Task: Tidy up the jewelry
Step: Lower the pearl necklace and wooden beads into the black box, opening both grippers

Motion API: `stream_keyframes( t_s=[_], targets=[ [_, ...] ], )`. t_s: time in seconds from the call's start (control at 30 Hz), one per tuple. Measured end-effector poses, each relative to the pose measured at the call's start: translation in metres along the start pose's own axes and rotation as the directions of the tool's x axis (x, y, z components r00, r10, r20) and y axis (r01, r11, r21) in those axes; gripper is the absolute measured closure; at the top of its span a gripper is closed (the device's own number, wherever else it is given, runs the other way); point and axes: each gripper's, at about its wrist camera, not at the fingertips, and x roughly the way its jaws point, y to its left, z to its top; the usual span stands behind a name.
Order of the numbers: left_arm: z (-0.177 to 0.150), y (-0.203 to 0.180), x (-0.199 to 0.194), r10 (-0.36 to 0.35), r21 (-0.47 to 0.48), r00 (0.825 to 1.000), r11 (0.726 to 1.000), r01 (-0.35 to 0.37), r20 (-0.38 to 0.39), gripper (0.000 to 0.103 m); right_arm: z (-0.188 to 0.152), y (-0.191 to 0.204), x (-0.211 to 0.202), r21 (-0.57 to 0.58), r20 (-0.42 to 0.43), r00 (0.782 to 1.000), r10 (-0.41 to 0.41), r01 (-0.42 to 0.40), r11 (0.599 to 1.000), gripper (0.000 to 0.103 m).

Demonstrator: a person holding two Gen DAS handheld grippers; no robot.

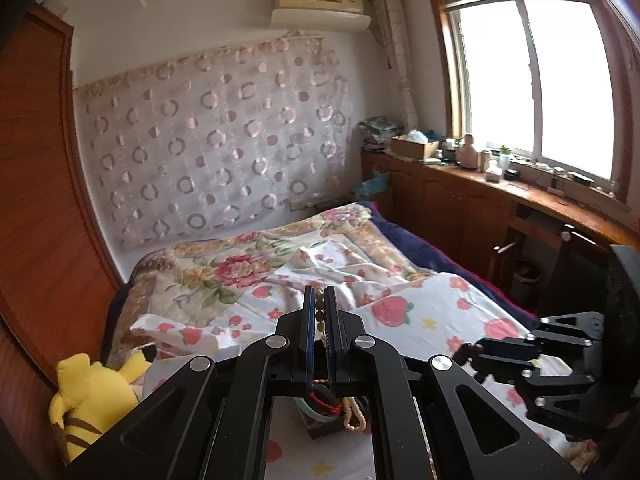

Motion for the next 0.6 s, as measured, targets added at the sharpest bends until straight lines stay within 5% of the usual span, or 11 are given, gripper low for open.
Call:
stream_keyframes(
  t_s=[0.33,0.6],
  targets=[
    [-0.023,0.033,0.053,0.002,-0.094,0.995,0.996,-0.012,-0.102,0.099,0.012,0.001,0.020,0.000,-0.018,1.000,-0.001,0.001,1.000,0.088],
    [0.011,0.035,0.031,-0.006,-0.099,1.000,0.995,0.003,-0.030,0.099,0.023,0.004,0.025,-0.023,-0.011,1.000,-0.014,0.013,1.000,0.088]
  ],
)
